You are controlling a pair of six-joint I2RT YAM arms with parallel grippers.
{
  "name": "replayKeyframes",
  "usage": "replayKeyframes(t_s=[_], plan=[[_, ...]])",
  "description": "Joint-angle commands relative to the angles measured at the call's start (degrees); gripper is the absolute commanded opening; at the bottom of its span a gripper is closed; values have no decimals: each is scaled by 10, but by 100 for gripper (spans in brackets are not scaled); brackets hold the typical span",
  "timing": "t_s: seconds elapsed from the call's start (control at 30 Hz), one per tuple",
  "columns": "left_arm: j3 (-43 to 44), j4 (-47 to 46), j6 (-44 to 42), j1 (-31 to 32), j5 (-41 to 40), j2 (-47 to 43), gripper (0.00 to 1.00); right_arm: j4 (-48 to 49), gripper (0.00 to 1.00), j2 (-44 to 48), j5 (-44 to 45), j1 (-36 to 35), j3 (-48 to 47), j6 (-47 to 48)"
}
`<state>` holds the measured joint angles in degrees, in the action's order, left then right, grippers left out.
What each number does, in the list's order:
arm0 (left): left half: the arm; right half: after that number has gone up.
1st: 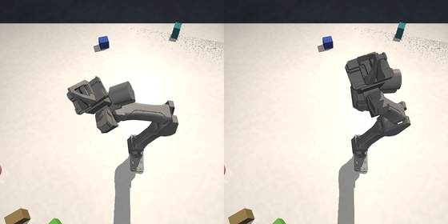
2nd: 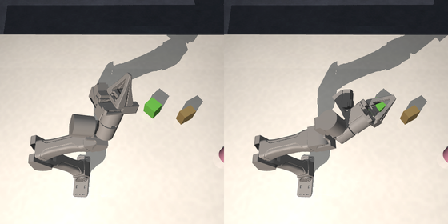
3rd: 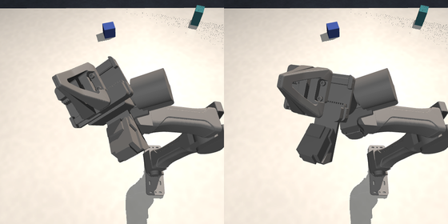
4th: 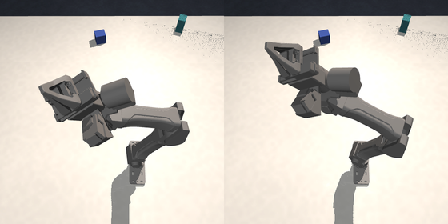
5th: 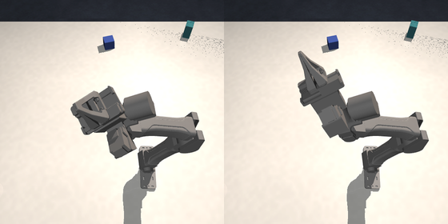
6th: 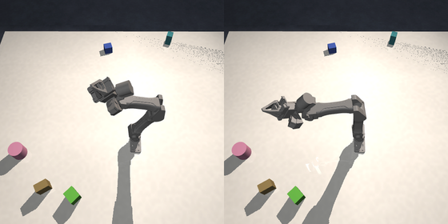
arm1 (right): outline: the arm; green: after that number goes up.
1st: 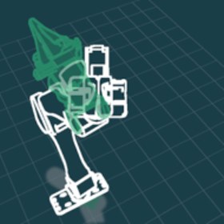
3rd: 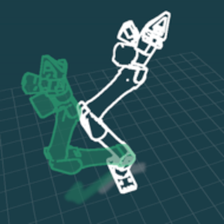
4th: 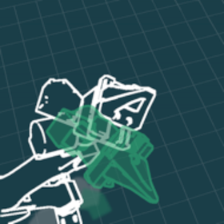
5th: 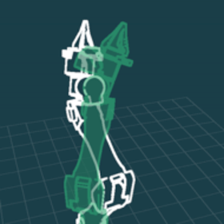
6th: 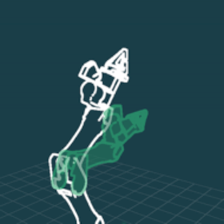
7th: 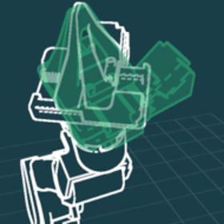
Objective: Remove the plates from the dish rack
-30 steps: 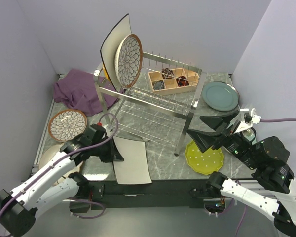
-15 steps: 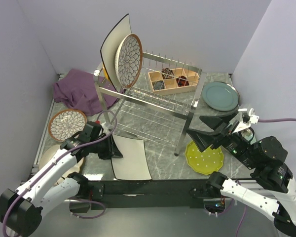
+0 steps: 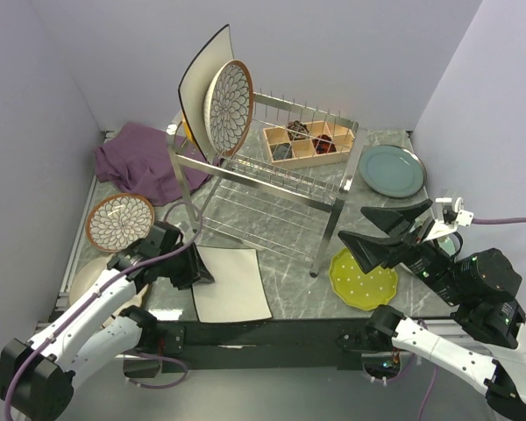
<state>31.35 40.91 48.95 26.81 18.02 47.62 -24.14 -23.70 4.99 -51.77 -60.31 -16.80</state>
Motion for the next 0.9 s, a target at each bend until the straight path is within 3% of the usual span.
replayKeyframes(t_s=[0.0,0.47,0.87], plan=[[29,-15,26,-1,-25,0,43,12,100,7,5,-3,5,10],[63,16,43,-4,-141,59,50,13,100,23,2,-3,11,11],[70,17,58,-15,-195,91,48,13,100,29,5,-2,17,11]])
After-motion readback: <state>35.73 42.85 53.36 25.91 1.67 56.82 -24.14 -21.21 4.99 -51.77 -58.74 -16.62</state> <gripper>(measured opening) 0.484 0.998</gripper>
